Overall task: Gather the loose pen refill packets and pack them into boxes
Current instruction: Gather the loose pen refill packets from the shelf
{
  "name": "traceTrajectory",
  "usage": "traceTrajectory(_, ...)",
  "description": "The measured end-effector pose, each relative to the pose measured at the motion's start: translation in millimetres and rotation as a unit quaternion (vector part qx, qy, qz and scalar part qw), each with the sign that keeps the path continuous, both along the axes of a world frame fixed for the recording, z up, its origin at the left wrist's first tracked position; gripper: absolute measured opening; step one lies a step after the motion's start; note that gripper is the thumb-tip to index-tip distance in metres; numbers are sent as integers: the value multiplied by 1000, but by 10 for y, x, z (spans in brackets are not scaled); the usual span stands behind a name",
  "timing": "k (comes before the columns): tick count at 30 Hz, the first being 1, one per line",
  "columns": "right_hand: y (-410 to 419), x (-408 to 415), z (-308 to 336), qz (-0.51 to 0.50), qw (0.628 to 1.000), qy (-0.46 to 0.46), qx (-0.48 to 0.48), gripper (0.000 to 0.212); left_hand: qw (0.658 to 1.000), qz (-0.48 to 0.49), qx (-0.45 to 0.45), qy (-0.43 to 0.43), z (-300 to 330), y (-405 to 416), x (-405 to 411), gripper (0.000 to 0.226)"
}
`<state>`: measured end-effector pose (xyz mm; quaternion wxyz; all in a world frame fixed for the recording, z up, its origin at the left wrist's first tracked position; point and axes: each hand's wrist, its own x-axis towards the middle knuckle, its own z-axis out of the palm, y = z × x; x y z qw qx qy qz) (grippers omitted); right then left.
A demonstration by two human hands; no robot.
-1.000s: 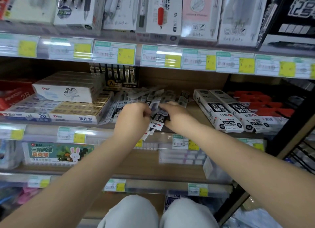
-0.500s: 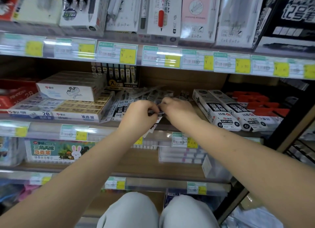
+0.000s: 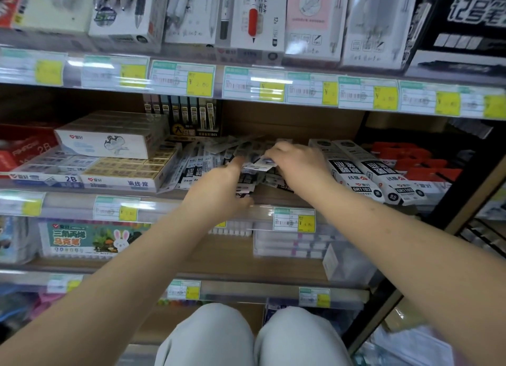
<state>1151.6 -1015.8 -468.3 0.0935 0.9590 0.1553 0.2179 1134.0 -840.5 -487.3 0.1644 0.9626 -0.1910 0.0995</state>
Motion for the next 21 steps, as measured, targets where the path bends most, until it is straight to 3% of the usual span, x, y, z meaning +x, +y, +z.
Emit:
traceTrajectory(9,68,43,-124,21,999,45,-4,39,995,-3,86,-52,19,-111,78,13)
traceTrajectory(14,64,40,-101,36,998,61,0,50,987,6,114,-113,2,-75,131,8)
traceTrajectory(18,98,45,-86,58,997,49,30,61,982,-8,75,-175,53,-66,169,41)
traceTrajectory(21,102,85,-55,66,995,2,79,57,969,-60,37,-237,134,-22,232,43)
